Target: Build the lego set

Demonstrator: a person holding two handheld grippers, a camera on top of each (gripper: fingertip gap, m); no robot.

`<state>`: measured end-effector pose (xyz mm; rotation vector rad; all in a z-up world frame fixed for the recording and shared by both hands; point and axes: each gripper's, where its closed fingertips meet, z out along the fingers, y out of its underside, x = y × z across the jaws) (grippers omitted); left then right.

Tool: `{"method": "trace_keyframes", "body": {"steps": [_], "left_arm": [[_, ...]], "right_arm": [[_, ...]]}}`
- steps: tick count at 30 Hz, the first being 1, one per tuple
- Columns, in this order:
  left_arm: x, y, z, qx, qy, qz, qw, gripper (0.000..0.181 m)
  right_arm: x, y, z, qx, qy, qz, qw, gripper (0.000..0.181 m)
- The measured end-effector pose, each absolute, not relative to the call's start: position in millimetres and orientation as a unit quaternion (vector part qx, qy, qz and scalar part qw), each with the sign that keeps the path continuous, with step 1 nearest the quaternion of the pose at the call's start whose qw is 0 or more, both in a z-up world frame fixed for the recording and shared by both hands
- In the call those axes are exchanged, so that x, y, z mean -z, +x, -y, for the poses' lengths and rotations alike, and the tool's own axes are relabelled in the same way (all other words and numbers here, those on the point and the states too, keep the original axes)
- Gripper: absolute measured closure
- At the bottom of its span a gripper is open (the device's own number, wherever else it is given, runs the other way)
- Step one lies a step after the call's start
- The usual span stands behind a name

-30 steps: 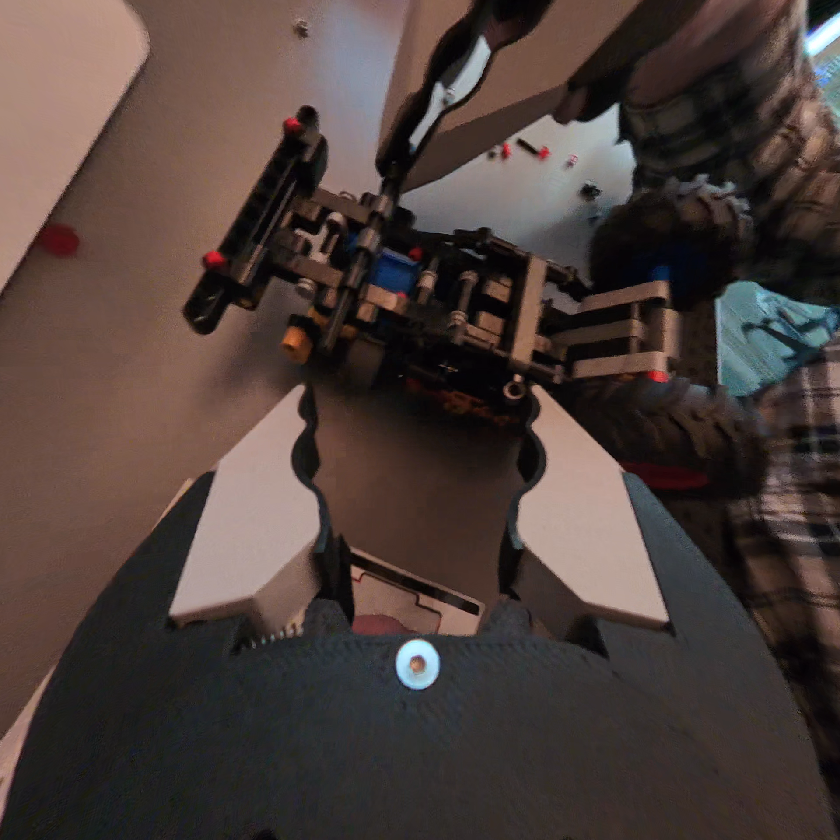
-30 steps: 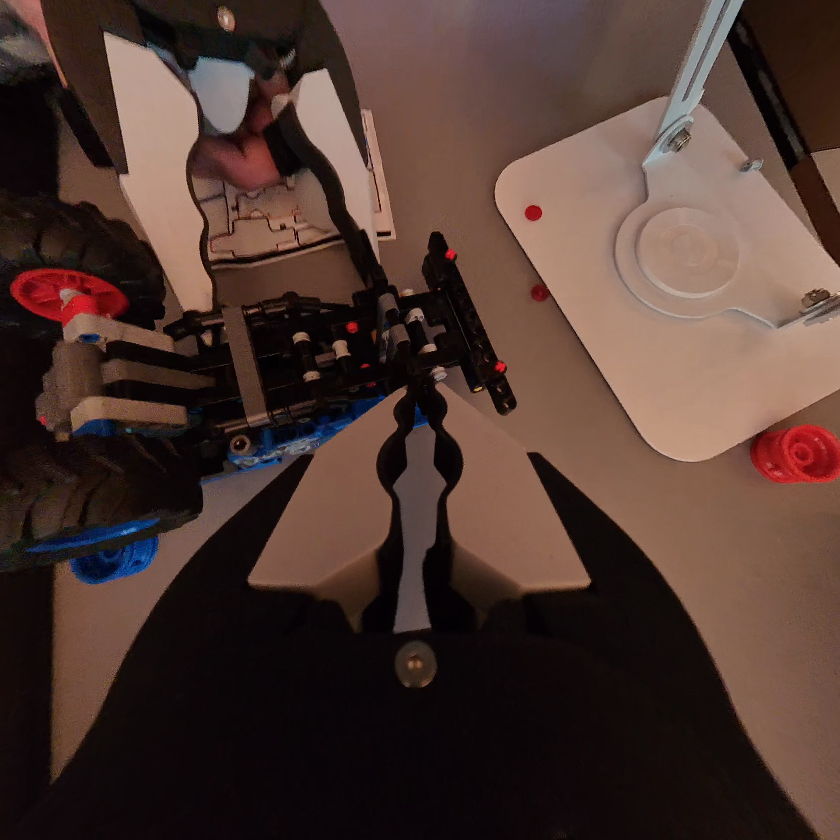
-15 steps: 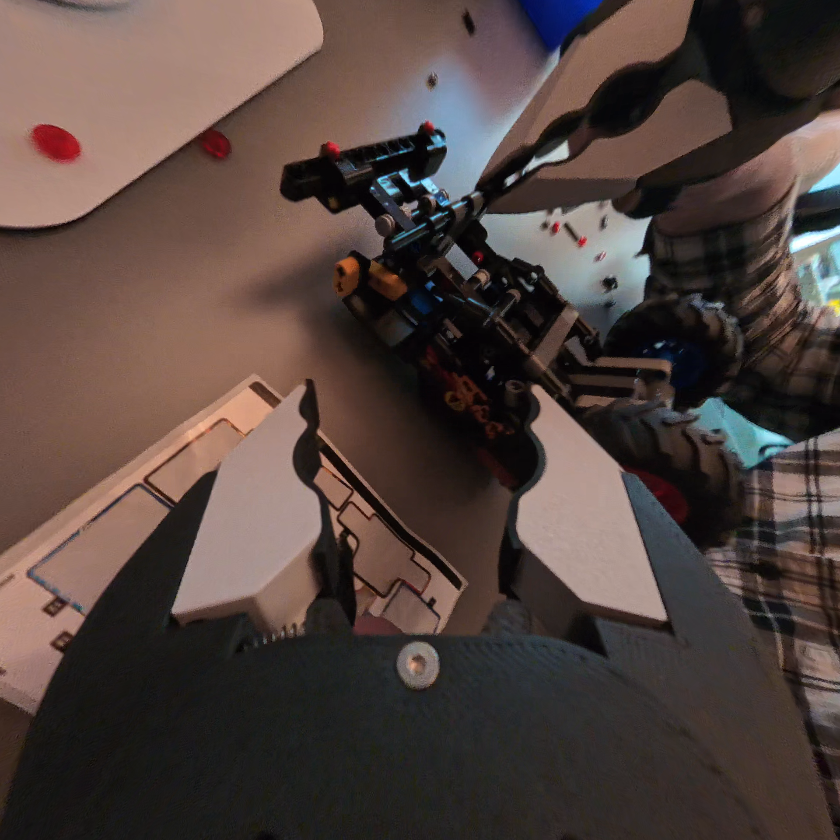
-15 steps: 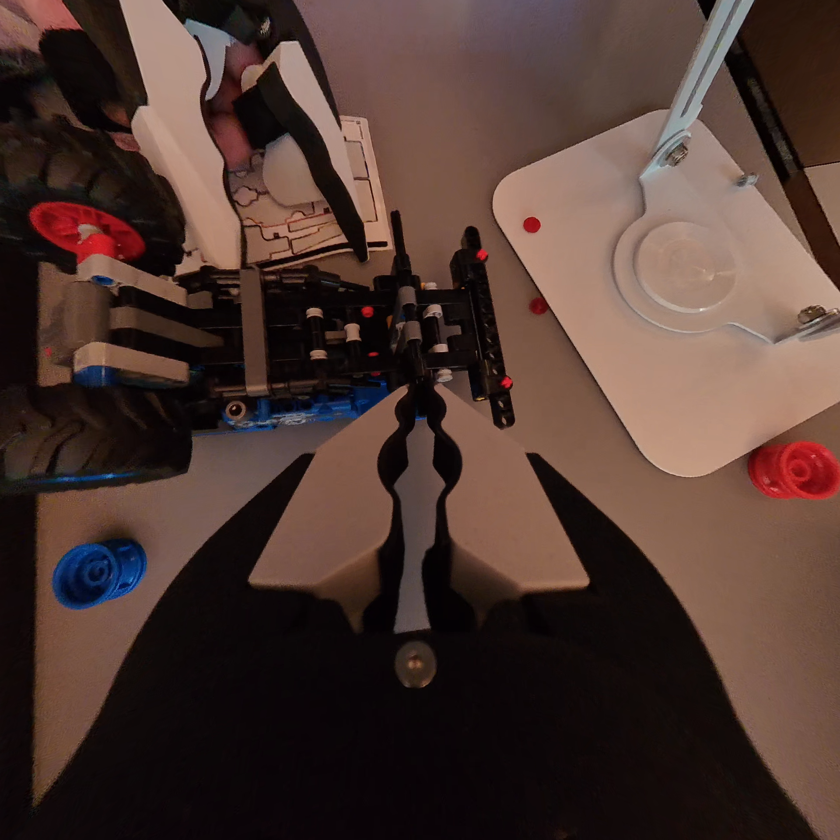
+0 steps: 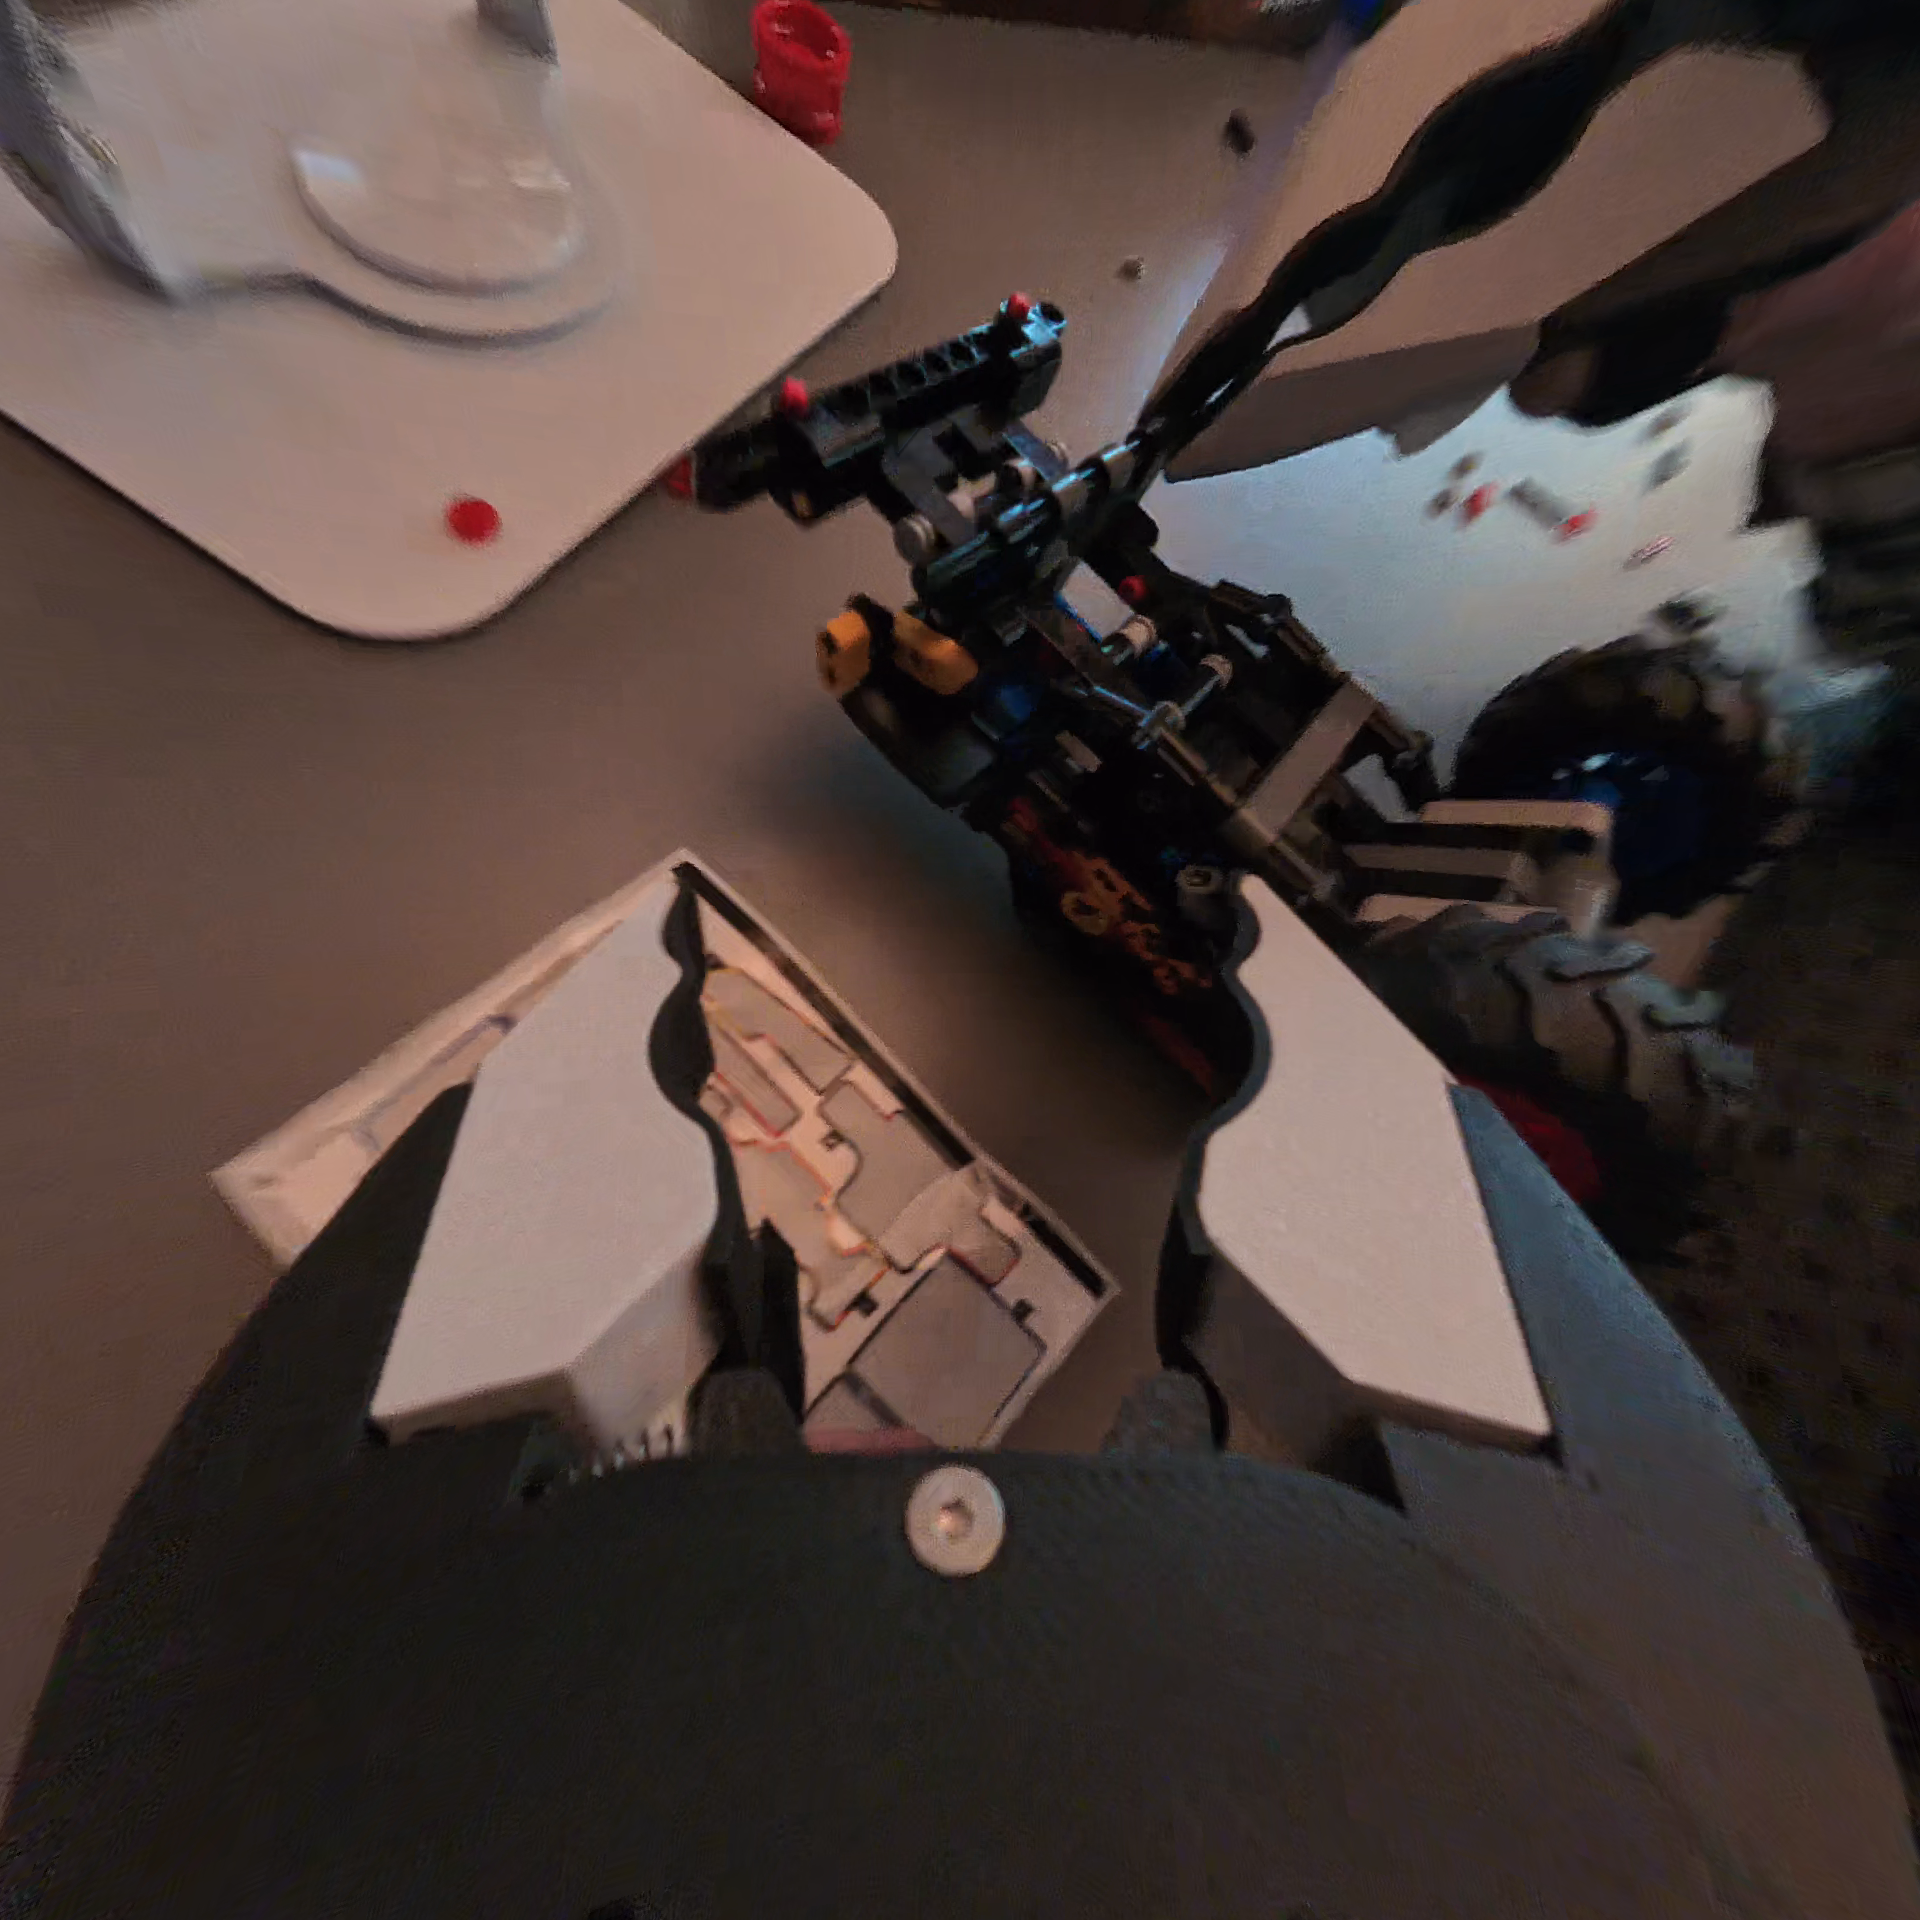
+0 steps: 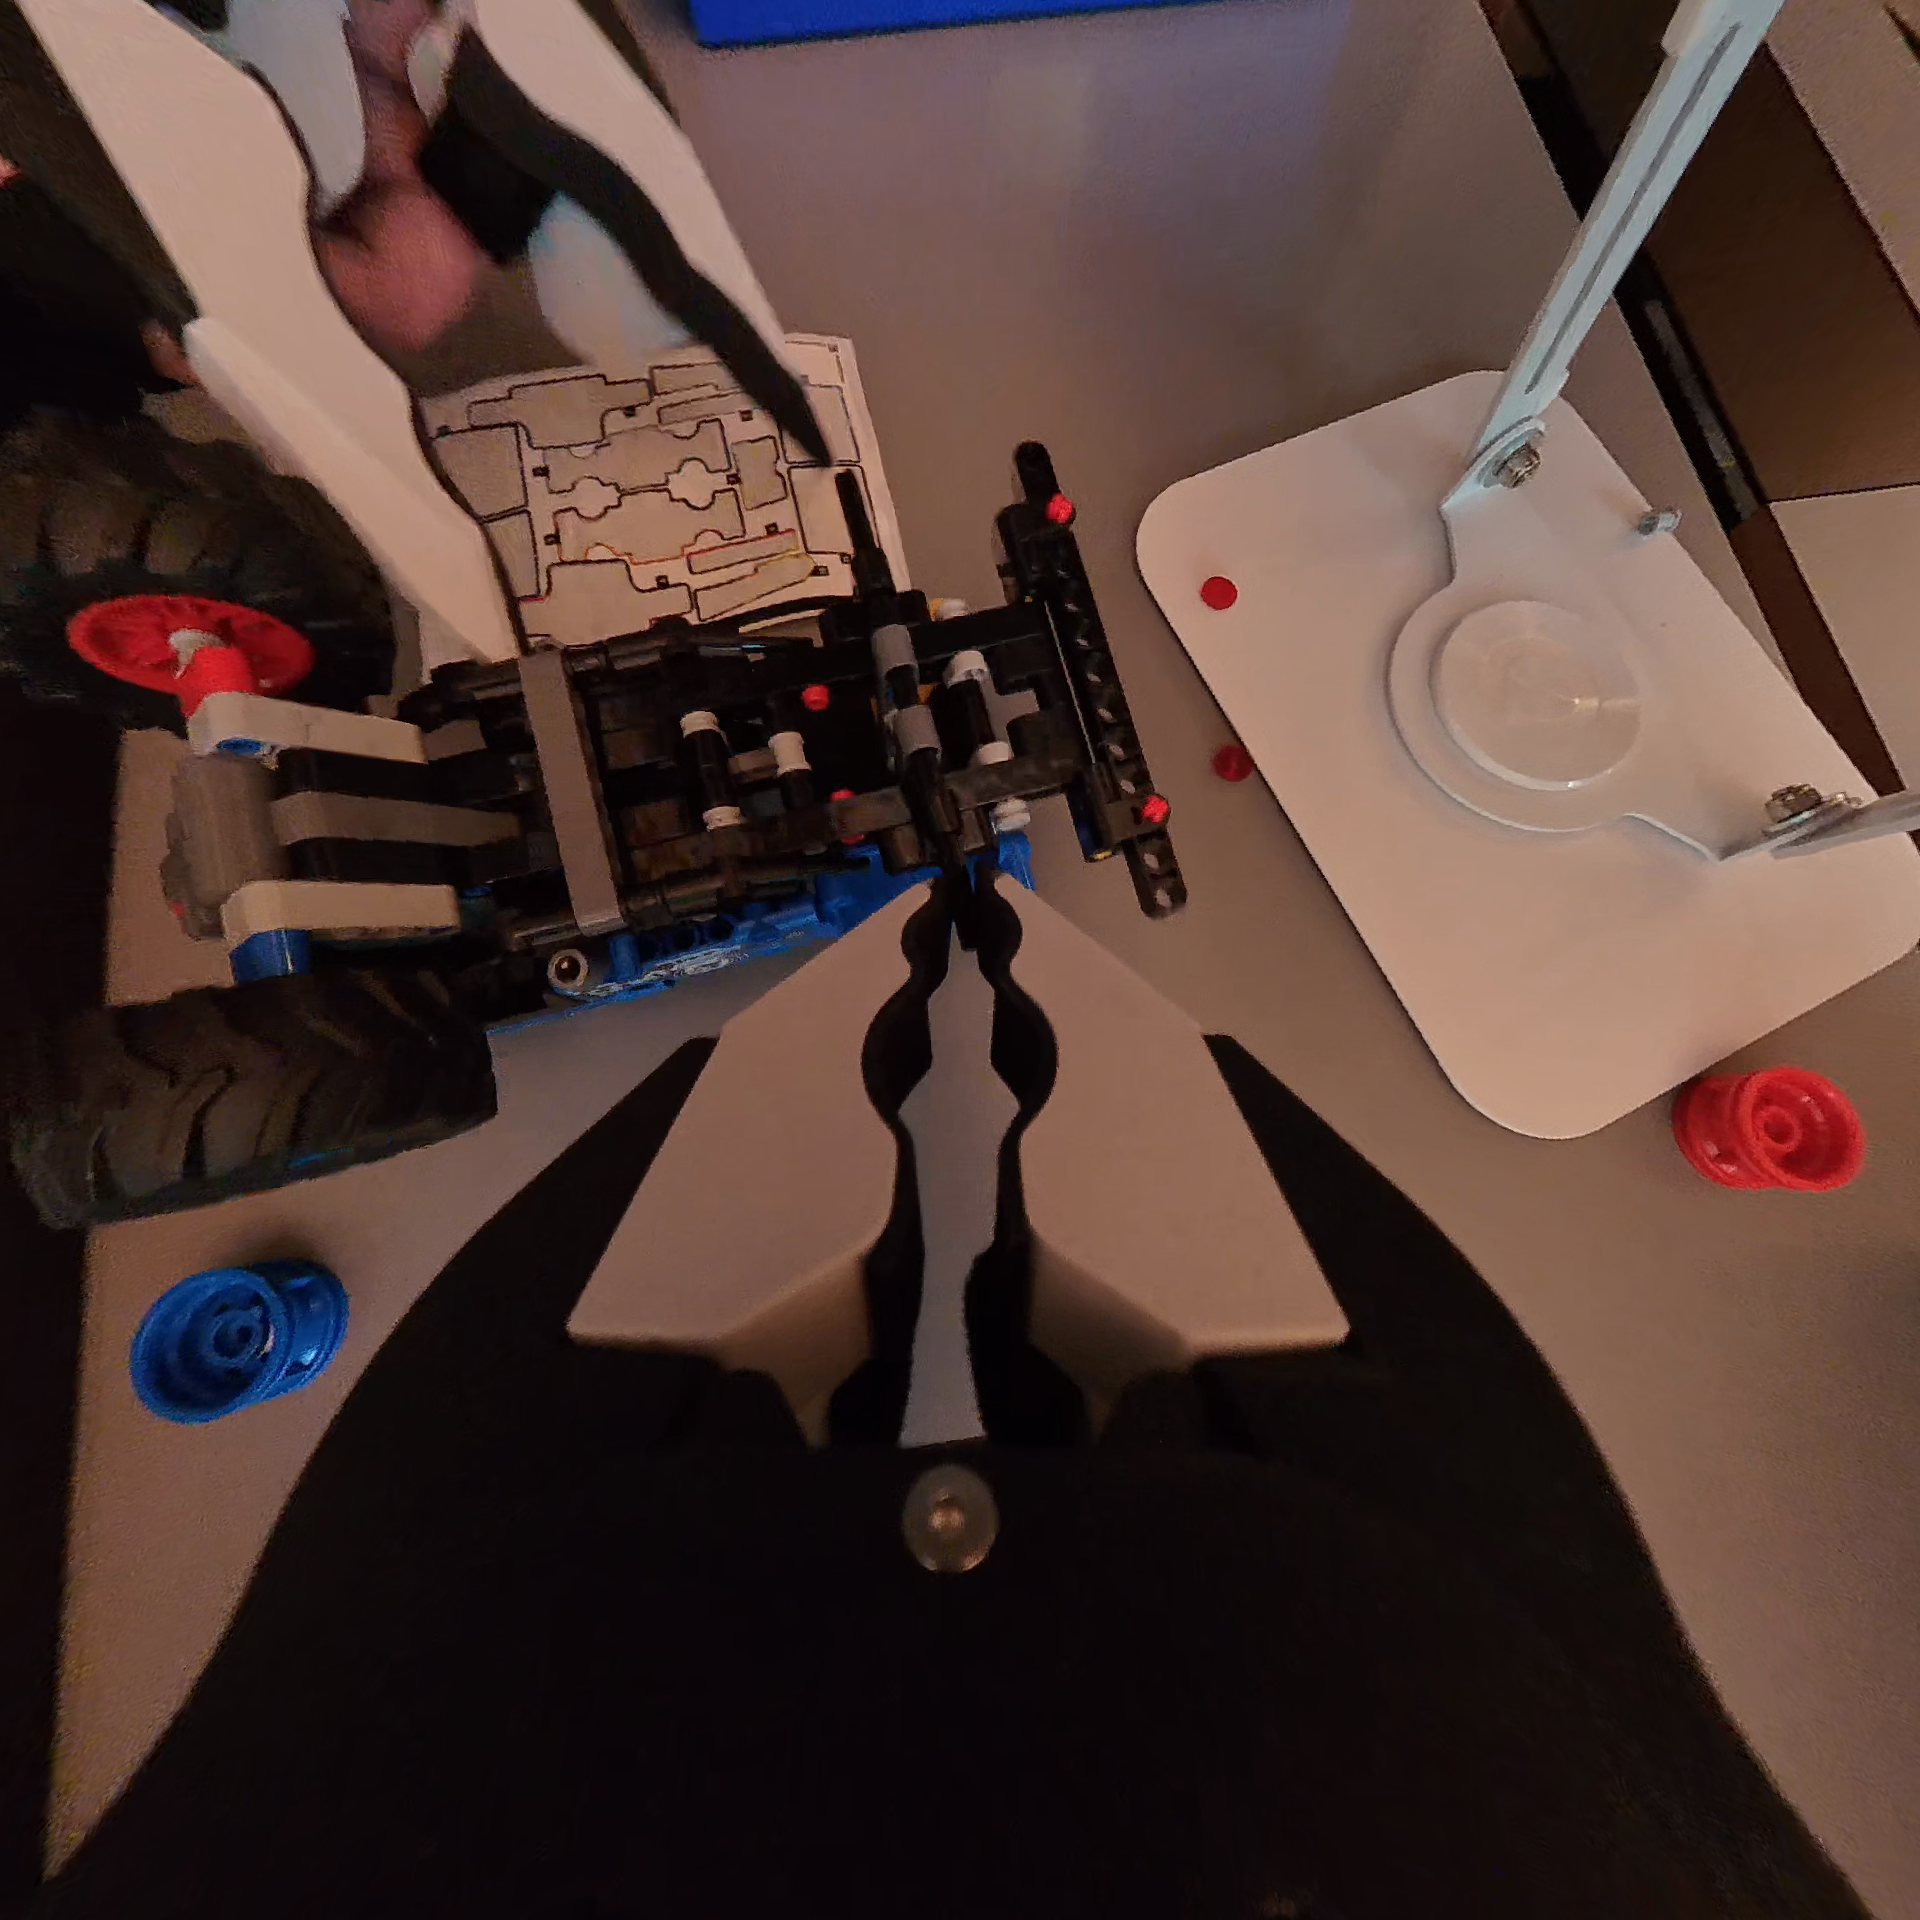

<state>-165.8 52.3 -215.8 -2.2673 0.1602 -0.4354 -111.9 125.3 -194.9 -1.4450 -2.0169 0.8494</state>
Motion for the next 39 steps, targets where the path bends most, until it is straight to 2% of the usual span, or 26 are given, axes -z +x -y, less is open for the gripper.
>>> {"method": "trace_keyframes", "body": {"steps": [3,6,8,12,14,16,17,19,20,22,24,27,39], "left_arm": [[206,-176,-49,0.038,-0.914,-0.125,0.385,0.052],[193,-178,-47,-0.033,-0.908,-0.174,0.38,0.056],[195,-167,-45,0.008,-0.902,-0.186,0.39,0.074],[201,-156,-38,0.128,-0.89,-0.168,0.405,0.065],[199,-151,-34,0.216,-0.879,-0.138,0.401,0.067],[201,-154,-32,0.235,-0.877,-0.133,0.398,0.068],[193,-153,-32,0.254,-0.866,-0.131,0.412,0.07],[172,-156,-35,0.282,-0.84,-0.12,0.449,0.085],[169,-163,-38,0.26,-0.838,-0.127,0.463,0.09],[169,-174,-48,0.193,-0.841,-0.155,0.482,0.112],[179,-170,-56,0.167,-0.848,-0.192,0.464,0.124],[196,-163,-70,0.16,-0.853,-0.23,0.441,0.126],[205,-153,-99,0.127,-0.848,-0.335,0.391,0.157]], "right_arm": [[197,-110,-117,-0.315,-0.523,0.752,0.25,0.179],[196,-112,-115,-0.307,-0.518,0.756,0.256,0.179],[195,-112,-114,-0.308,-0.517,0.756,0.258,0.179],[195,-113,-109,-0.315,-0.513,0.757,0.253,0.179],[197,-113,-110,-0.307,-0.512,0.759,0.258,0.179],[195,-113,-108,-0.316,-0.512,0.757,0.255,0.179],[195,-113,-108,-0.315,-0.512,0.758,0.255,0.179],[197,-112,-109,-0.313,-0.513,0.758,0.253,0.18],[198,-112,-108,-0.316,-0.513,0.758,0.25,0.18],[199,-113,-105,-0.318,-0.512,0.76,0.243,0.18],[201,-114,-105,-0.317,-0.514,0.761,0.239,0.18],[203,-117,-106,-0.323,-0.522,0.755,0.231,0.18],[212,-123,-109,-0.353,-0.527,0.74,0.222,0.178]]}}
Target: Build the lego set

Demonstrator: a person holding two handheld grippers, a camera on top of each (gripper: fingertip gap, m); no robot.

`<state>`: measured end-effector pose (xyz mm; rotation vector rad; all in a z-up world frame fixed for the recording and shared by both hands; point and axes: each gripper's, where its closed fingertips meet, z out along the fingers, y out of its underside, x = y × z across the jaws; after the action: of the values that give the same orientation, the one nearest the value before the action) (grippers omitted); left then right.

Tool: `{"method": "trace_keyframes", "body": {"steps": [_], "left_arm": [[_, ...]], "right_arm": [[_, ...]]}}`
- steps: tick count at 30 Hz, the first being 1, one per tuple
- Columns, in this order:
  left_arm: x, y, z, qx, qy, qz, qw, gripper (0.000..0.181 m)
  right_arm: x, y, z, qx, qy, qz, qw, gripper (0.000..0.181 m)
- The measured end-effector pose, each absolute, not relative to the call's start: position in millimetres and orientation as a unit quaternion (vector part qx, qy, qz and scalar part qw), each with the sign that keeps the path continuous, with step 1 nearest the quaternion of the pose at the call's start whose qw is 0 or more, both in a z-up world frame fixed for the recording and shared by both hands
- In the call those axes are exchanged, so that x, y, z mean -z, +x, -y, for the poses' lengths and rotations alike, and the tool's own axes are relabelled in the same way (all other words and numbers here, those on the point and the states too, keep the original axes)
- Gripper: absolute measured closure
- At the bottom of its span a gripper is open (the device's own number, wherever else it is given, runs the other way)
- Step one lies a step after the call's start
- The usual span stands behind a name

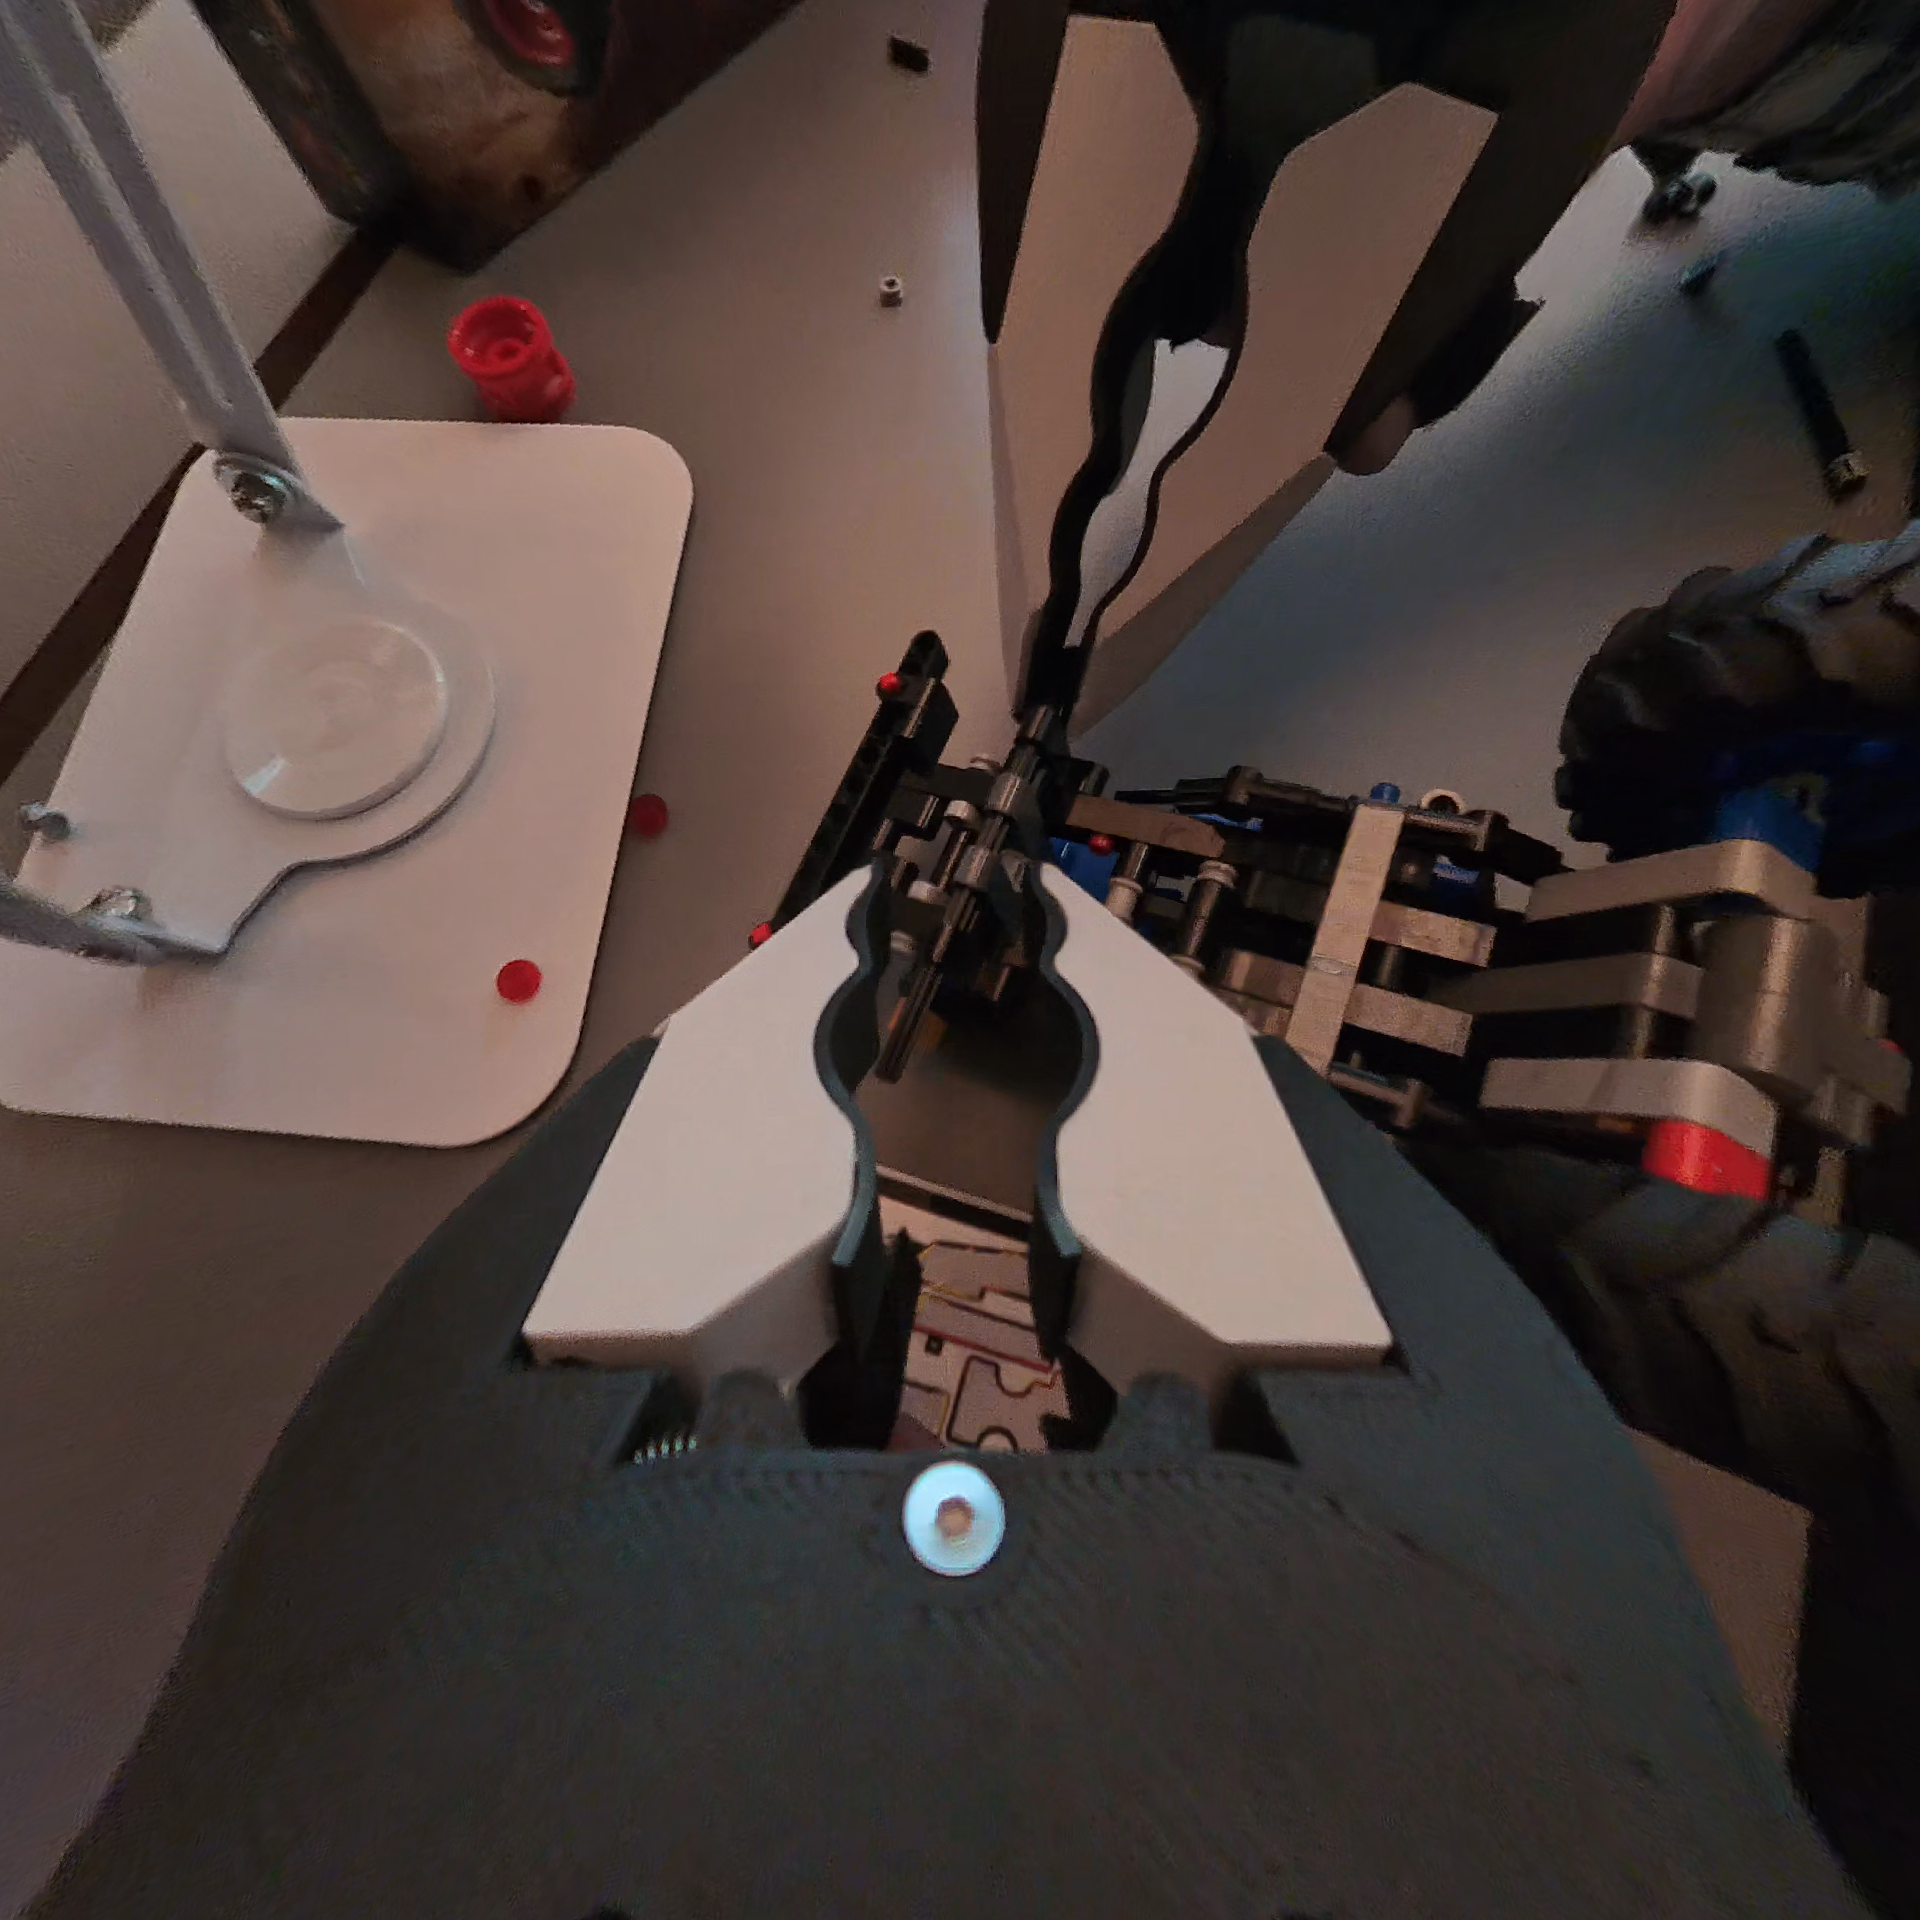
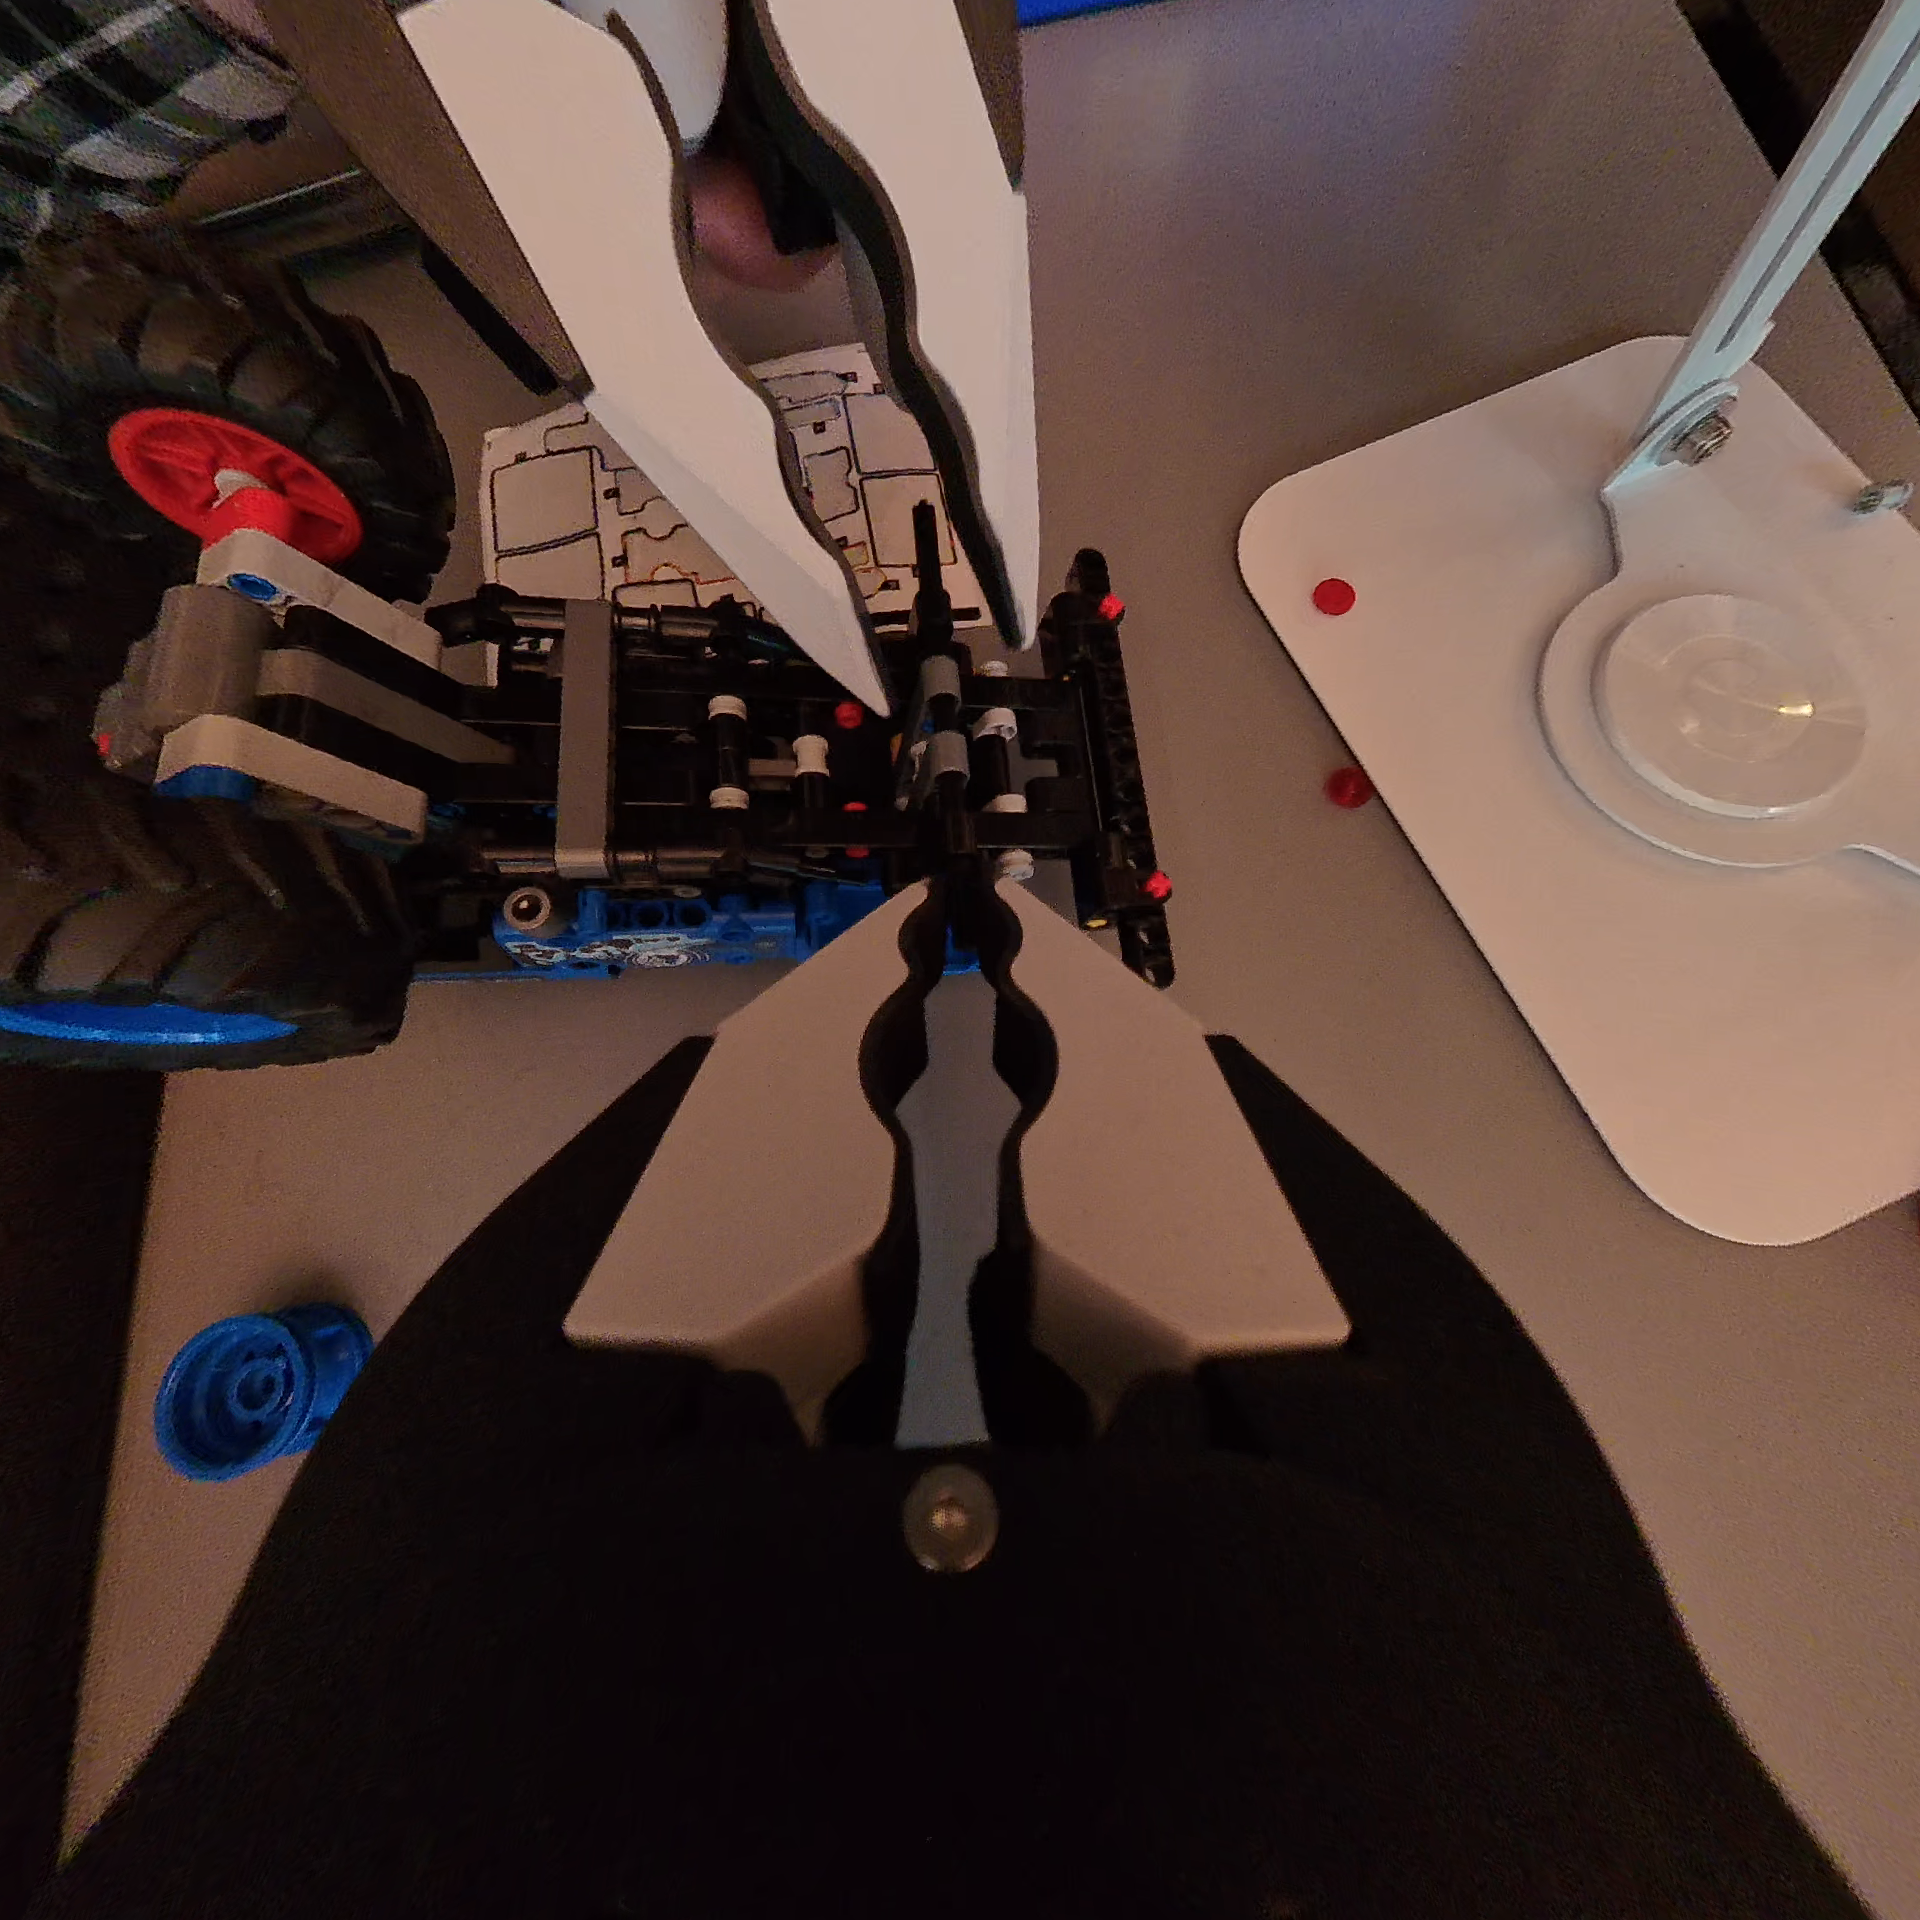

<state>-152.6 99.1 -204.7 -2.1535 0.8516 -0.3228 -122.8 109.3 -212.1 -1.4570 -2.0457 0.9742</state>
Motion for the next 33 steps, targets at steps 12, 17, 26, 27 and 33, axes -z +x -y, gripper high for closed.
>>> {"method": "trace_keyframes", "body": {"steps": [12,17,26,27,33], "left_arm": [[216,-148,-99,0.156,-0.847,-0.337,0.38,0.169],[216,-147,-98,0.162,-0.844,-0.334,0.386,0.17],[215,-134,-99,0.176,-0.829,-0.349,0.399,0.17],[215,-133,-99,0.176,-0.829,-0.349,0.4,0.17],[215,-130,-99,0.179,-0.827,-0.346,0.406,0.169]], "right_arm": [[211,-100,-127,-0.363,-0.54,0.733,0.198,0.169],[164,-69,-144,-0.34,-0.538,0.73,0.248,0.166],[138,104,-192,-0.232,-0.645,0.666,0.295,0.165],[144,119,-193,-0.225,-0.66,0.653,0.295,0.166],[176,178,-197,-0.196,-0.723,0.588,0.305,0.168]]}}
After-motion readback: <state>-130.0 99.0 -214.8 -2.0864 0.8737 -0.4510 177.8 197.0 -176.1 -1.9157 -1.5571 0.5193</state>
